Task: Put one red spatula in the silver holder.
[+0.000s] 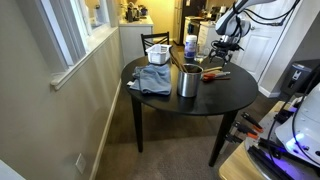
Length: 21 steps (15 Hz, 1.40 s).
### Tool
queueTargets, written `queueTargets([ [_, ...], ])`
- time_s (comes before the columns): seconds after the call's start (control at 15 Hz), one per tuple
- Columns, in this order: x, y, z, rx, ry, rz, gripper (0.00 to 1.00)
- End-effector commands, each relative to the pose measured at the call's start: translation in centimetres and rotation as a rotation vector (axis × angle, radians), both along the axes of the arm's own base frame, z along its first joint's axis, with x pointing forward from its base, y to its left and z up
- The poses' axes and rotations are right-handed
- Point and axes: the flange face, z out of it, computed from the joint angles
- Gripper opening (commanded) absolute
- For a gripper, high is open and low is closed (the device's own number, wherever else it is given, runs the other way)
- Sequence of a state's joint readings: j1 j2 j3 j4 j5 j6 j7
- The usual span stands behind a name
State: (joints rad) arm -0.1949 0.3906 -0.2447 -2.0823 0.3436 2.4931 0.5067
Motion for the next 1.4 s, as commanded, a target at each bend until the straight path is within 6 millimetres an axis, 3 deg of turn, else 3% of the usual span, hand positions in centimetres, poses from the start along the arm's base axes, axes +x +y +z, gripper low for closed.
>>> queueTargets([
  [0.0, -0.1, 0.0, -0.1, 0.007, 0.009, 0.007, 1.0],
  [0.47, -0.1, 0.1, -0.1, 0.012, 0.014, 0.012, 1.0],
  [0.67, -0.6, 0.4, -1.7, 0.03, 0.031, -0.071, 1.0],
  [0.93, -1.3, -0.7, -3.9, 0.007, 0.077, -0.209, 1.0],
  [1.33, -2.1, -1.8, -5.3, -0.035, 0.108, -0.384, 1.0],
])
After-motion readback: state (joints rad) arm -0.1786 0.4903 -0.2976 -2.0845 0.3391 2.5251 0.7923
